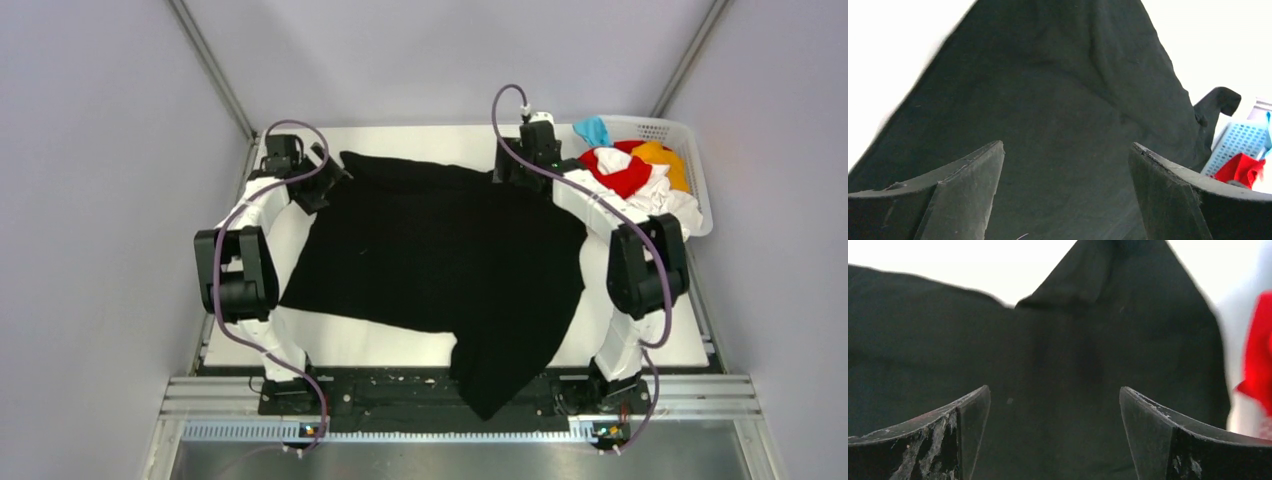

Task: Fold and stack the t-shirts
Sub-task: Flatten out the tshirt

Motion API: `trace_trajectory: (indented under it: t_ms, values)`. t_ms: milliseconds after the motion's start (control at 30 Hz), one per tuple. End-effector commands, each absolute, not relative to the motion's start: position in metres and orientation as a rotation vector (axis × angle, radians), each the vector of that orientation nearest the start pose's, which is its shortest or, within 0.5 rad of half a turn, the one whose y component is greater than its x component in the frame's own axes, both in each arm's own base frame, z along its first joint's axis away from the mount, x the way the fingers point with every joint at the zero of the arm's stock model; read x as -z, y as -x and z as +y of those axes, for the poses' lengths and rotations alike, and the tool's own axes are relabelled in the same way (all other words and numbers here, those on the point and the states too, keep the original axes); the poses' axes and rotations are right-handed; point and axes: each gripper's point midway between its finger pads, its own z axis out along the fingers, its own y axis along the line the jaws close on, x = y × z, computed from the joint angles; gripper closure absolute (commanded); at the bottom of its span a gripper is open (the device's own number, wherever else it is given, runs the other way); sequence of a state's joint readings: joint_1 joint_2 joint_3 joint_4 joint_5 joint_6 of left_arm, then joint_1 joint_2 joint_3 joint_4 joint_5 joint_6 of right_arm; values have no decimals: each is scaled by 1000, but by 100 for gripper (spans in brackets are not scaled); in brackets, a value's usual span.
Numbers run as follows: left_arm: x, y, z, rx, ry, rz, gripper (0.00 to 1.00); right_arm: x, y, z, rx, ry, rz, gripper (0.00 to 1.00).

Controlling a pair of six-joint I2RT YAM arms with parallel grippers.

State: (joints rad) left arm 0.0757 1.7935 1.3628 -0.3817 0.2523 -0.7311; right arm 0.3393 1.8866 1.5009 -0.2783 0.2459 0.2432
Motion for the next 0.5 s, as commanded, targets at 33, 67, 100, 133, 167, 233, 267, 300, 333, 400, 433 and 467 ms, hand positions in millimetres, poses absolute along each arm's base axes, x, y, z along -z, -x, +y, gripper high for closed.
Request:
trace_trajectory:
  t_ms: [33,67,100,133,167,233,267,300,333,400,433,467]
  values:
    - [-149,-494,-65,724,675,2256,1,-117,-430,183,-420,-3,2285,1]
    - [-152,-501,-68,727,659,2247,1,-112,-416,188,-449,18,2291,1]
    - [-155,-511,-70,730,641,2232,1,-109,-404,192,-470,42,2295,1]
    - [-156,-520,-73,737,628,2222,1,-104,-394,195,-481,59,2307,1]
    - [-155,-529,-75,747,623,2215,1,-98,-384,198,-489,72,2320,1]
    - [-146,-550,-81,792,628,2217,1,-89,-371,202,-507,89,2333,1]
    - [-141,-558,-86,819,621,2221,1,-84,-366,202,-512,89,2342,1]
    - [-136,-566,-91,843,614,2226,1,-80,-362,200,-512,80,2350,1]
    - [-131,-573,-94,858,615,2228,1,-77,-359,198,-506,75,2356,1]
    - [-121,-584,-111,892,585,2245,1,-73,-357,194,-487,63,2357,1]
    - [-116,-587,-121,907,571,2258,1,-71,-357,192,-469,56,2357,1]
    - [-112,-591,-127,914,562,2264,1,-70,-357,189,-451,51,2359,1]
